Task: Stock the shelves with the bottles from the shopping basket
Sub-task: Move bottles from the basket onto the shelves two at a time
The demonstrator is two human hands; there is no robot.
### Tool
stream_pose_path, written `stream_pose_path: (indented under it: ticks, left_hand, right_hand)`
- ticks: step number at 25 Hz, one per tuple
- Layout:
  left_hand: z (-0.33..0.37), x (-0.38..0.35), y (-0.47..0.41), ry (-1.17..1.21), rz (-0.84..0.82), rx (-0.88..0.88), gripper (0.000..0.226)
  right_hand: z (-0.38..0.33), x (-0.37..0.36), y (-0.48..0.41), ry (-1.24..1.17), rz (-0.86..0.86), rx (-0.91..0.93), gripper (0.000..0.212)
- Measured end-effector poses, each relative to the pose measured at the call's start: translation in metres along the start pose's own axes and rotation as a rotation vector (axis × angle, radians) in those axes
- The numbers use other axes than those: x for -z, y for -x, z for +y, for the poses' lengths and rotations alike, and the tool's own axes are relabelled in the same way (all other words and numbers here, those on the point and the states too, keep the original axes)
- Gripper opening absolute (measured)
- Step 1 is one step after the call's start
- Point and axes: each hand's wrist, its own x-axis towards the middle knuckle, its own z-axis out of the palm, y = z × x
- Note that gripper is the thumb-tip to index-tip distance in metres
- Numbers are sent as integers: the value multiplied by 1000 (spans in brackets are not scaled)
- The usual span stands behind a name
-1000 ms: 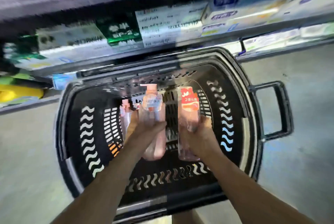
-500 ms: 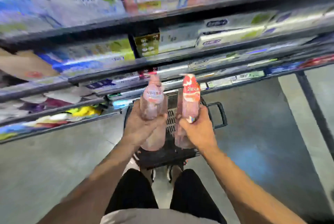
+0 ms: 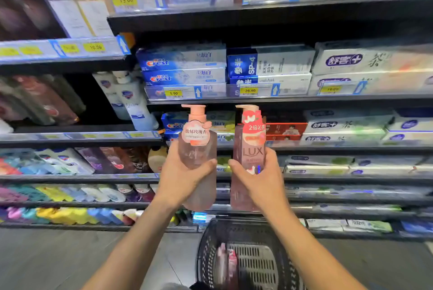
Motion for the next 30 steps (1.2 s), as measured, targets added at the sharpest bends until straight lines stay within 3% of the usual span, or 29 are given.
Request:
stream_pose_path:
  ticks: [4, 9, 13, 17, 23, 30]
  left_hand:
    - [38, 40, 23, 8, 189, -68, 67]
    - [59, 107, 50, -48, 354, -94, 71]
    - [61, 173, 71, -63, 470, -107, 56]
    - [46, 243, 86, -69, 560, -113, 59]
    - [4, 378, 98, -77, 584, -122, 69]
    - [-26, 485, 84, -76, 558, -134, 68]
  right_hand:
    - [-46, -13, 1, -18, -126, 138, 80]
    - [-95, -54, 21, -51, -292, 253, 64]
    - [-123, -108, 45, -78, -384, 302, 69]
    - [-141, -170, 72, -57, -438, 335, 62]
    - [-172, -293, 133, -59, -421, 361, 63]
    - [-195, -394, 167, -56, -403, 373, 65]
